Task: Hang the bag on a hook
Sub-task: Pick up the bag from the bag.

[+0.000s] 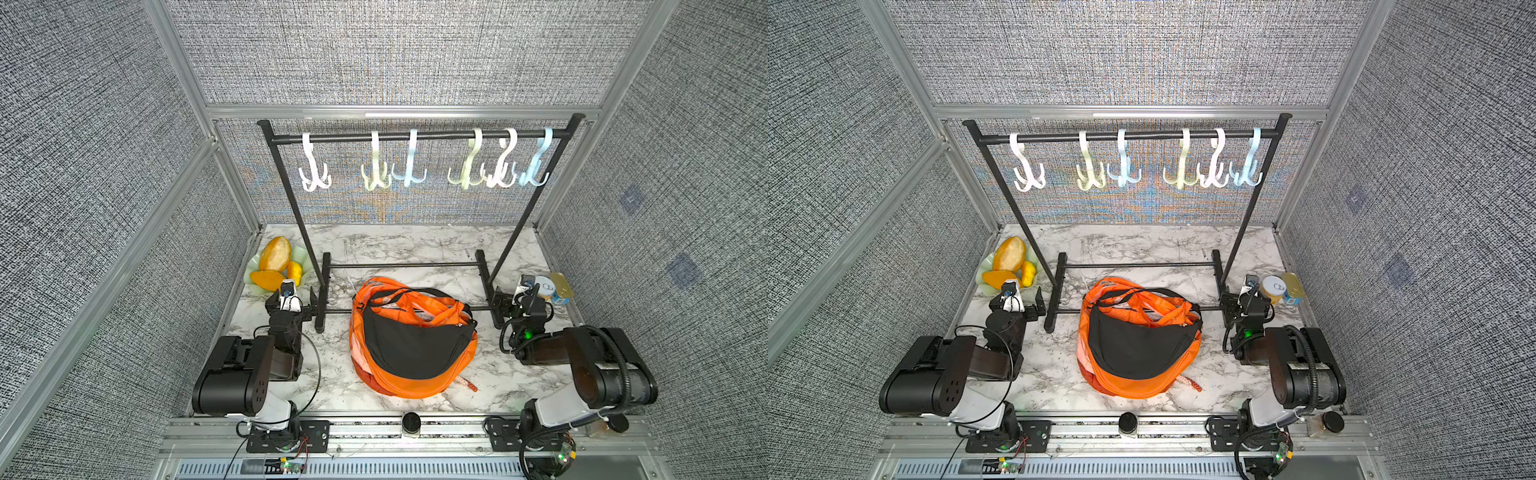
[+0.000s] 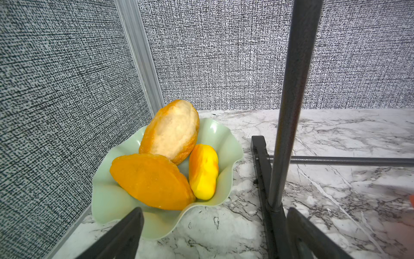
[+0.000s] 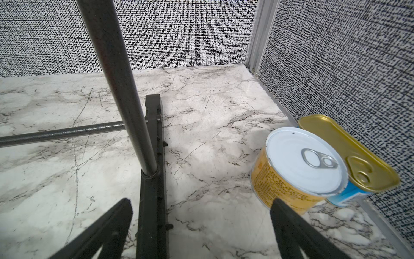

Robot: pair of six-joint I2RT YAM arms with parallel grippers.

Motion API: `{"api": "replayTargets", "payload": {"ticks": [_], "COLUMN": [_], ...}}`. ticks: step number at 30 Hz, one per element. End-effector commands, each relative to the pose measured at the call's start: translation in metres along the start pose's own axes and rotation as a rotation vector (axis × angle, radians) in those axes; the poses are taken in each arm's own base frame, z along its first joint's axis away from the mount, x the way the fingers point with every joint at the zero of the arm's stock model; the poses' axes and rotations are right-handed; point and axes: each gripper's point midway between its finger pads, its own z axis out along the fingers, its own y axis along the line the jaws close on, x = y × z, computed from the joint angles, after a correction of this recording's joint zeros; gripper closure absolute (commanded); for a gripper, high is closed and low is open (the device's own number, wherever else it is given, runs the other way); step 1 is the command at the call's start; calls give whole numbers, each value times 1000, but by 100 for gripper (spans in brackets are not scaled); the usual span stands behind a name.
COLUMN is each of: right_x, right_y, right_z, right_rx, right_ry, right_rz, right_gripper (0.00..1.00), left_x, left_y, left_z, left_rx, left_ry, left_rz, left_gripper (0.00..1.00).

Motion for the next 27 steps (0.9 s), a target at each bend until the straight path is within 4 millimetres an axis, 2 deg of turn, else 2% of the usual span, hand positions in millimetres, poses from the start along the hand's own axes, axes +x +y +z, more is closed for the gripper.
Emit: {"api": "replayTargets", "payload": {"ticks": [1,6,8,11,14,16,17,18,19,20,21,22,24,27], "right_x": [-6,-9,-22,-51,-63,-55,-55,-59,-60,-62,-64,-69,-77,-91], "right_y": [-1,-4,-9,2,4,-10,1,19,27,33,40,45,60,89], "right_z": [-1,-2,-16,-37,-49,-58,-61,-66,-73,-78,-85,-92,-106,-132], "right_rx": [2,26,85,53,32,95,0,-124,-171,-197,-222,-237,-295,-423], "right_ry": [-22,-35,-68,-53,46,87,105,97,91,84,79,73,78,108], "right_rz": [10,14,4,-4,166,375,397,384,385,377,347,315,248,162], "right_gripper": [1,1,1,1,1,1,1,1,1,1,1,1,1,1], "left_x": [-4,-7,-16,-38,-57,-67,-70,-65,-61,-58,-58,-59,-63,-59], "left_y": [0,2,13,20,11,9,14,21,20,15,3,-14,-43,-61], "left_z": [2,-2,-8,-11,-6,-5,-5,-6,-6,-7,-7,-9,-15,-22], "left_rx": [2,-6,-77,-109,-51,-42,-72,-114,-117,-99,-31,66,237,327], "left_ry": [-17,-35,-57,-29,37,44,41,61,91,119,146,165,183,268], "left_rz": [1,3,-16,-25,-97,-159,-230,-352,-438,-496,-534,-555,-543,-606], "left_gripper": [1,1,1,1,2,1,1,10,33,46,49,38,2,1]}}
